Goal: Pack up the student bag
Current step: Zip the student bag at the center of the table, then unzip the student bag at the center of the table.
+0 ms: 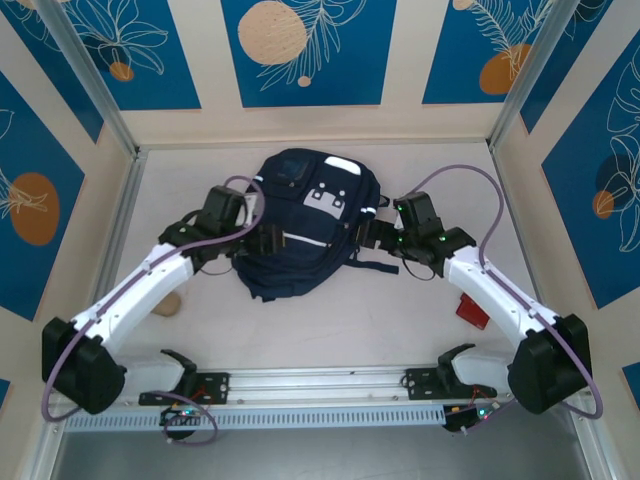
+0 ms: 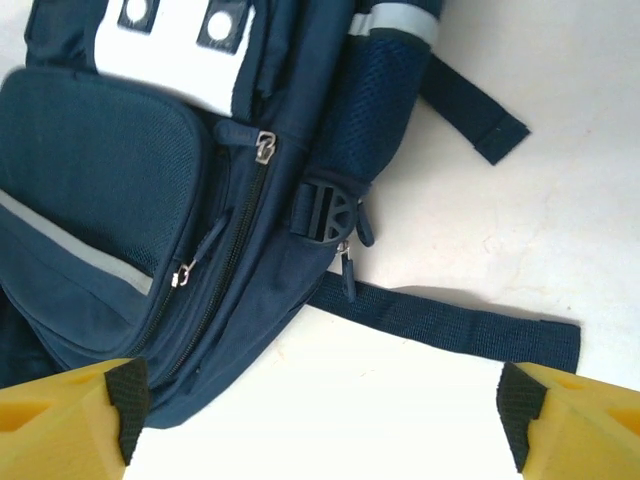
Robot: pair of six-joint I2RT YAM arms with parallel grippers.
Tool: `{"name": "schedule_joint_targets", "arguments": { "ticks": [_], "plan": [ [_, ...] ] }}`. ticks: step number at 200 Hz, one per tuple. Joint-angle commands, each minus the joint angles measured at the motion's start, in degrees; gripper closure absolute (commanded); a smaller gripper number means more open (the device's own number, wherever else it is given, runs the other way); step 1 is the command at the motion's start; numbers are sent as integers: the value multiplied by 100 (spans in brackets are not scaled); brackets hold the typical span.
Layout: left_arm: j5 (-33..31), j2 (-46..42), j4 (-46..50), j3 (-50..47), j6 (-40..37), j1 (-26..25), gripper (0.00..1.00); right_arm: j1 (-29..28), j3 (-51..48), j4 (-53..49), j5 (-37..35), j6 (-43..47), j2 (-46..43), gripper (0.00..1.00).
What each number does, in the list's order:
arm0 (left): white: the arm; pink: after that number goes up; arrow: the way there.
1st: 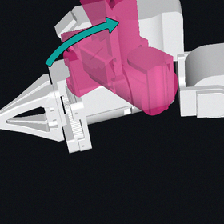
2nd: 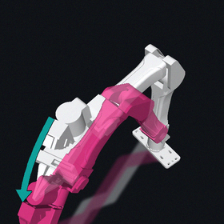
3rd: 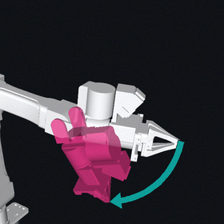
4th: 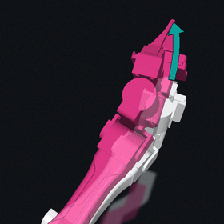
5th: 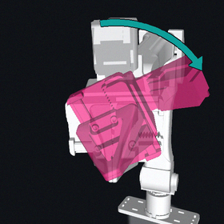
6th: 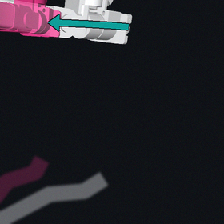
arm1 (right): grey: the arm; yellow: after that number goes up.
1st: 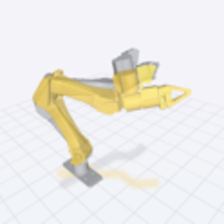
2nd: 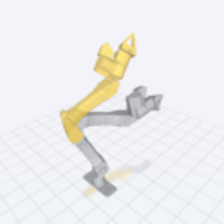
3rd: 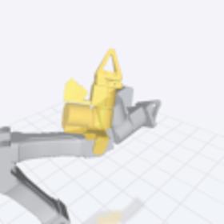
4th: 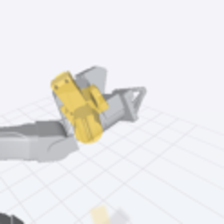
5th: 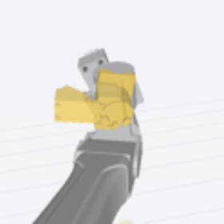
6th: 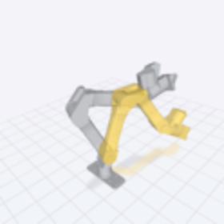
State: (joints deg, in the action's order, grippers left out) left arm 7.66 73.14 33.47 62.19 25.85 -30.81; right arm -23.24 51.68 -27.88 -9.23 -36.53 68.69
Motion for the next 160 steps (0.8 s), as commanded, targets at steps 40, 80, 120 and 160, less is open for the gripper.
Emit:
{"name": "schedule_joint_targets", "arguments": {
  "ticks": [40, 80, 120, 160],
  "plan": [
    [-1685, 1585, 827, 1372, -1352, -1221, 29, 507, -467, 85, 284, -528, -466, 0],
    [-2349, 2674, 1280, 2183, -1636, -1714, 31, 766, -676, 89, 503, -644, -610, 0],
    [-2547, 3429, 1577, 2736, -1707, -1873, 35, 990, -828, 104, 652, -737, -682, 0],
    [-2526, 3865, 1793, 3048, -1737, -1952, 36, 1108, -883, 134, 807, -800, -677, 0]
  ]
}}
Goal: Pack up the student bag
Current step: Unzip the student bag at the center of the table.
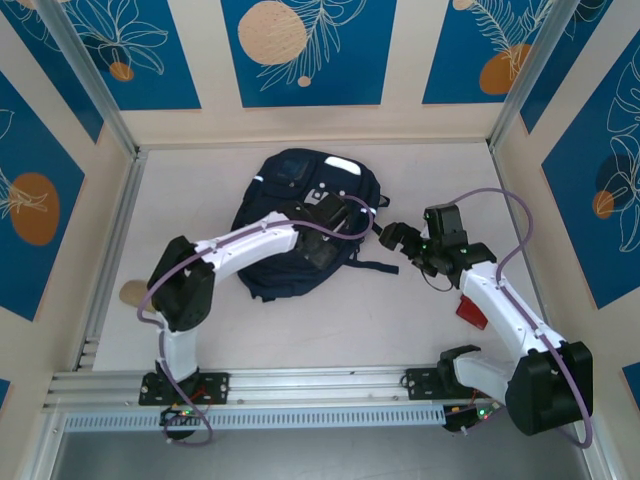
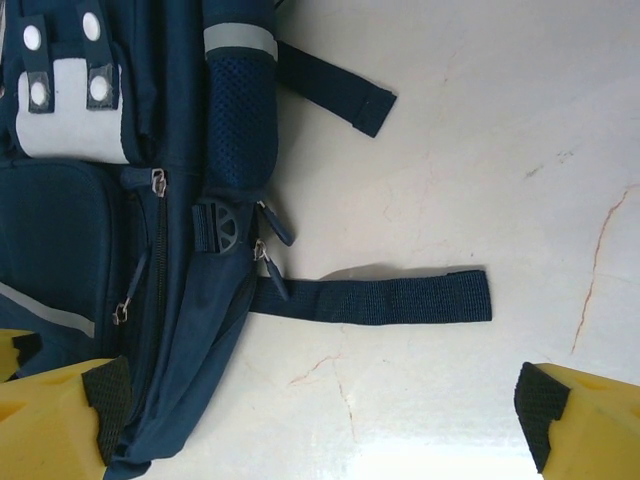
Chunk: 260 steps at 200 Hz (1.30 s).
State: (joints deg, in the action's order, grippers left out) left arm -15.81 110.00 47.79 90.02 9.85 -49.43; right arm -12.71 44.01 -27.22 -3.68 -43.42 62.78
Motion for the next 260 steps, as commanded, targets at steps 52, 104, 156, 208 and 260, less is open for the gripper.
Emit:
{"name": "schedule_joint_targets", "arguments": {
  "ticks": [52, 104, 156, 208, 260],
  "plan": [
    [-368, 384, 518, 383, -161, -93, 39, 85, -171, 120, 344, -158, -4, 0],
    [-535, 230, 441, 347, -53, -95, 74, 99, -91, 130, 488, -101, 161, 1],
    [-819, -647, 7, -23, -127, -98, 92, -21, 348, 155, 966, 315, 649, 9],
    [-874, -1478, -584, -700, -24, -76, 100, -760, 1628, -269, 486, 1507, 1769, 26],
    [-802, -1846, -949, -1177, 132, -49, 100, -1242, 3017, -620, 329, 2297, 3149, 35]
  ]
}}
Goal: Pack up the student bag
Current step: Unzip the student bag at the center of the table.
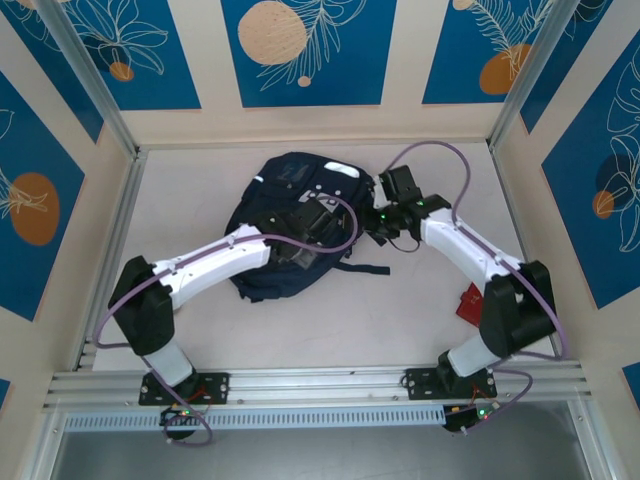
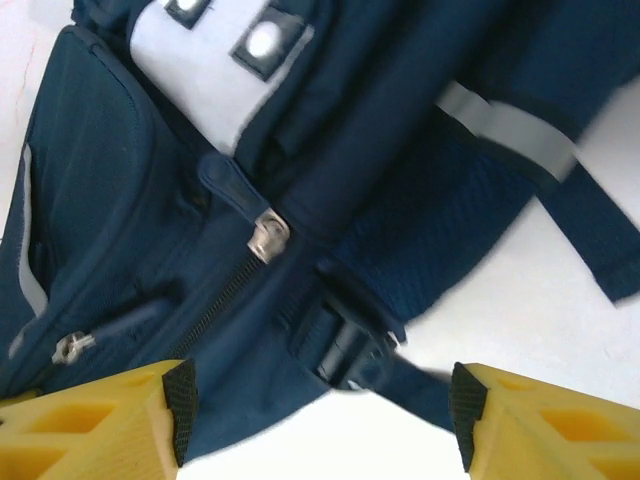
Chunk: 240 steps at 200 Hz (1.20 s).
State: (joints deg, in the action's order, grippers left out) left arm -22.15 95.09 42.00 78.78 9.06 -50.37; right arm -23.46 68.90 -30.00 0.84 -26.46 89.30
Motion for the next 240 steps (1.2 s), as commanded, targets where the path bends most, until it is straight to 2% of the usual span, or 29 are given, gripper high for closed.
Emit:
{"name": "schedule_joint_targets", "arguments": {
  "ticks": [1, 39, 59, 91, 115, 138, 173, 206, 240],
  "plan": [
    [-172, -357, -369, -55, 219, 45, 100, -172, 541, -355, -130, 613, 513, 35],
    [-145, -464, -377, -130, 254, 58, 100, -375, 1222, -534, -398, 820, 1222, 52],
    [-120, -492, -387, -159, 261, 62, 100, -396, 1397, -529, -416, 880, 1404, 53],
    [-60, -489, -391, -162, 245, 62, 100, -405, 1737, -725, -629, 880, 1720, 48],
    [-35, -479, -383, -162, 249, 63, 100, -425, 1828, -762, -956, 820, 1785, 52],
    [-26, -466, -377, -170, 251, 79, 100, -457, 1816, -764, -1225, 748, 1707, 62],
    [-24, -465, -333, -155, 264, 78, 100, -468, 1768, -657, -857, 818, 1624, 66],
    [-21, -458, -324, -162, 281, 80, 100, -466, 1726, -640, -630, 814, 1578, 82],
    [-16, -407, -344, -170, 316, 89, 100, -466, 1453, -529, -494, 709, 1237, 89]
  ]
}}
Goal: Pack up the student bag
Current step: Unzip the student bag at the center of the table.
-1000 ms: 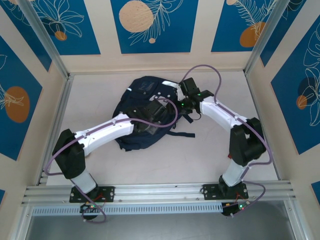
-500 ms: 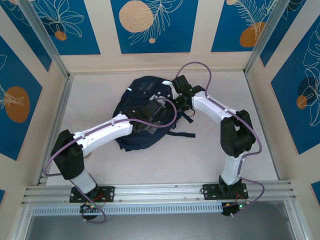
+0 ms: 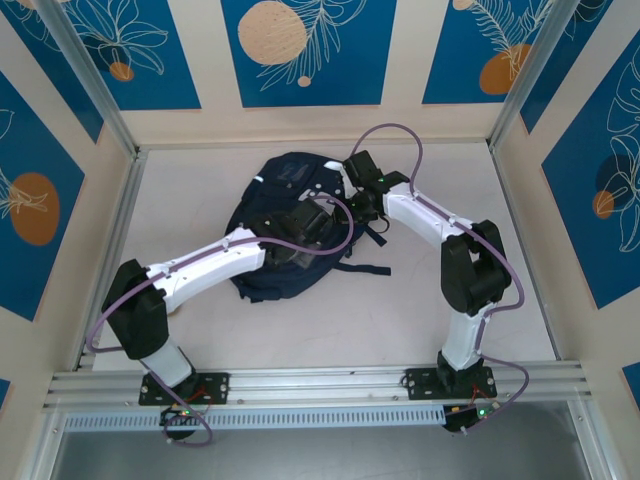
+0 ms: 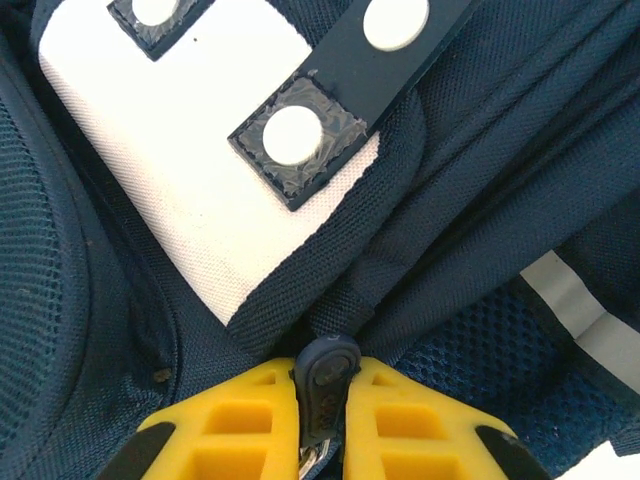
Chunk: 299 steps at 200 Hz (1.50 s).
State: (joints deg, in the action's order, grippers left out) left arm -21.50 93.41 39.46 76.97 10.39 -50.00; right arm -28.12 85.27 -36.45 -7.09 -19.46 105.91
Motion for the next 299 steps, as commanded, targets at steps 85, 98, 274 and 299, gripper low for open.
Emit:
{"name": "schedule_joint_targets", "arguments": {
  "ticks": [85, 98, 274, 299],
  "plan": [
    [76, -42, -114, 167, 292, 60, 100, -9, -1379, 726, 1480, -506, -1381, 99],
    [88, -7, -132, 188, 311, 60, 100, -29, -1595, 847, 1611, -647, -1516, 100],
    [354, 180, -231, 337, 440, 137, 100, 69, -2832, 1082, 784, -1808, -2908, 52],
    [366, 101, -220, 288, 311, 139, 100, 351, -2533, 890, 621, -1217, -2636, 43]
  ]
}}
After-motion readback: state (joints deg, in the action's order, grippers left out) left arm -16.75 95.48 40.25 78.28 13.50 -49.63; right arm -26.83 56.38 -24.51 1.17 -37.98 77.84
